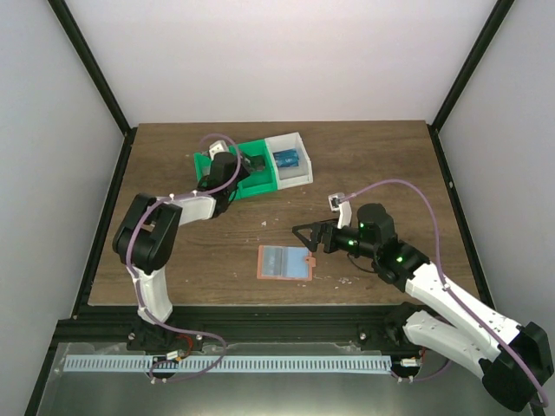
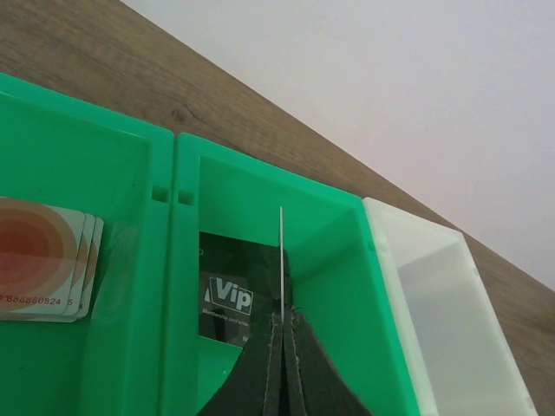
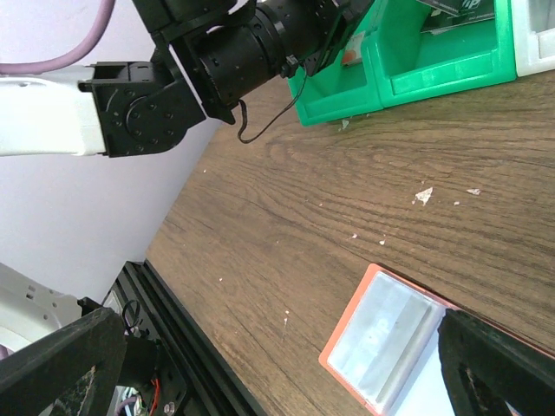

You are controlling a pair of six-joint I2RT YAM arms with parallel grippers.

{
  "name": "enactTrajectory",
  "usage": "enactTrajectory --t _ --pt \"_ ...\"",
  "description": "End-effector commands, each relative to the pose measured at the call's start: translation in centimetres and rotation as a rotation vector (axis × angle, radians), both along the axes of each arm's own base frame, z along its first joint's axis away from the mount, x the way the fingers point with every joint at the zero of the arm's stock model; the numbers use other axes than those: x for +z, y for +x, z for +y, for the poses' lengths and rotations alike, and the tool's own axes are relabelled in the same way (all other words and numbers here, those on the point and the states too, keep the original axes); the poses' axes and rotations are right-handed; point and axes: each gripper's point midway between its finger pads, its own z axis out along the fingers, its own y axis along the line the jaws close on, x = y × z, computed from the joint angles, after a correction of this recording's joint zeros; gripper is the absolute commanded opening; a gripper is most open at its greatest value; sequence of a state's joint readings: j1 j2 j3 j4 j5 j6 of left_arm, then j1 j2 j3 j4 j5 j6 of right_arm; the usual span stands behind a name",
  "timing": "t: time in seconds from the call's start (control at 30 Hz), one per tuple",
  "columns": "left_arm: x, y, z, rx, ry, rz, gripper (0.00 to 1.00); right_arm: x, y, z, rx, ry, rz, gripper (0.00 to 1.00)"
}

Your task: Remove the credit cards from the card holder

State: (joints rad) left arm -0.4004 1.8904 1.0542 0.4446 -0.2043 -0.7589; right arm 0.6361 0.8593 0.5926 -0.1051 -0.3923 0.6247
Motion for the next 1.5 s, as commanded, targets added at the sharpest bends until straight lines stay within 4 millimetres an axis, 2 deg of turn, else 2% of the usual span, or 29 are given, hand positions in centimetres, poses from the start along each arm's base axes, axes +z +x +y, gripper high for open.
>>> enactTrajectory --t 0.0,0.23,0.43,0.77,0.93,1.47 --pt "0.3 1.3 0.2 0.025 -0.001 -0.036 0.0 1.9 0.5 -0.2 -0.017 0.014 -0.043 1.0" --pt "0.1 2.0 0.1 0.021 0.032 -0.041 0.0 1.4 0.2 -0.1 -0.011 0.017 -0.027 1.0" --pt "-0.4 2.6 0.2 0.038 0.057 -0.031 0.0 2.4 0.2 0.1 0.003 0.025 -0.035 1.0" --pt "-0.4 4.0 0.4 0.088 0.053 0.0 0.0 2.2 0.2 -0.2 -0.01 0.006 -0.019 1.0" --pt "-1.1 4.7 0.2 0.09 0.063 0.016 0.0 2.2 0.2 -0.1 -0.004 0.011 -0.016 1.0" --pt "-3.6 5.2 -0.1 0.081 0.099 0.08 0.0 2.2 0.2 -0.2 -0.002 -0.027 -0.021 1.0"
